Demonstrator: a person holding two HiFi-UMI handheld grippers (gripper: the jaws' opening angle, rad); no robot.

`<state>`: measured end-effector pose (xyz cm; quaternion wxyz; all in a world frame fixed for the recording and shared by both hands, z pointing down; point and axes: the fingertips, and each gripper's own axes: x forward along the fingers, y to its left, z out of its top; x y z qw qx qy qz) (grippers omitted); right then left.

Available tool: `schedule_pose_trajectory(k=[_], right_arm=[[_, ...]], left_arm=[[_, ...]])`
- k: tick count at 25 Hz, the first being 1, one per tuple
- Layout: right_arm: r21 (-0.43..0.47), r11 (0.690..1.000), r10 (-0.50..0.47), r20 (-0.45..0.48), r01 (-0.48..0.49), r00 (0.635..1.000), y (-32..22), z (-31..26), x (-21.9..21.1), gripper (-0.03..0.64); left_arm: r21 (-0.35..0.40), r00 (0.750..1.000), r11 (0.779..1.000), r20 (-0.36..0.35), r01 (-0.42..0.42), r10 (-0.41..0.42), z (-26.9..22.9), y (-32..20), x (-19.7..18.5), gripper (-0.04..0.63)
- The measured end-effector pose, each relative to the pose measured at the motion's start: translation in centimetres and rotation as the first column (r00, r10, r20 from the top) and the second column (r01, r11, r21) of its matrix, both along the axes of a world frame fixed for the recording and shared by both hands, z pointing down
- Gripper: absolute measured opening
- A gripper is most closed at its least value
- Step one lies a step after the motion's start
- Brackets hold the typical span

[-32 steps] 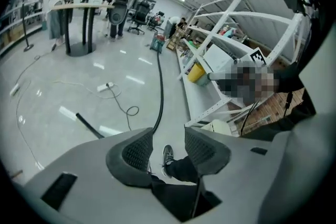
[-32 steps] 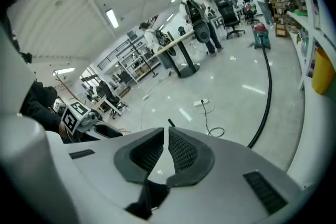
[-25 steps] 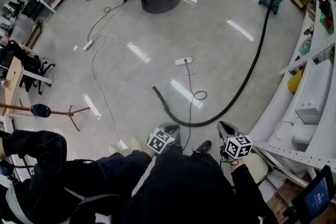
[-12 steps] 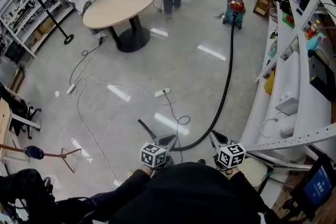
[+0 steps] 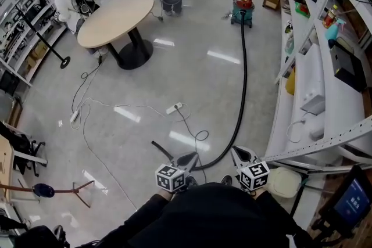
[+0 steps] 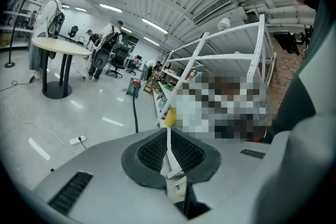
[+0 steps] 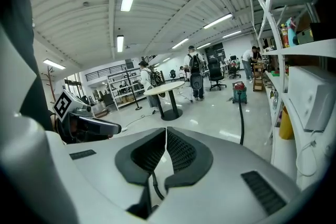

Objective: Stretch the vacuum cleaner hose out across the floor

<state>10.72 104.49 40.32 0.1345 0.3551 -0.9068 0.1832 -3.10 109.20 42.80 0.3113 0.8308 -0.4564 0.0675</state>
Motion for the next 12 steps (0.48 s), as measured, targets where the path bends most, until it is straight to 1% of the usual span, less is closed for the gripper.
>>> schedule_pose_trajectory(k=[4,8,12], right_arm=[[-0.018,1.000,0.002,0.001,-0.002,1.000,1.3,-0.1,-1.5,0.021],[-0.022,1.000,-0.016,0.003,0.016,1.000,0.7,0.3,-2.1,0.021],[-0.022,0.999,-0.037,0.002,0.037,0.999,0.8,-0.6,-3.3,0.020]], left_arm=[[-0.009,1.000,1.000,0.002,-0.004,0.004,-0.8,1.2,-1.4,0.035],[-0.021,1.000,1.000,0.003,0.005,-0.005,-0.6,0.6,-1.7,0.035],[-0.031,1.000,0.999,0.001,0.013,-0.013,-1.3,0.7,-2.5,0.035]])
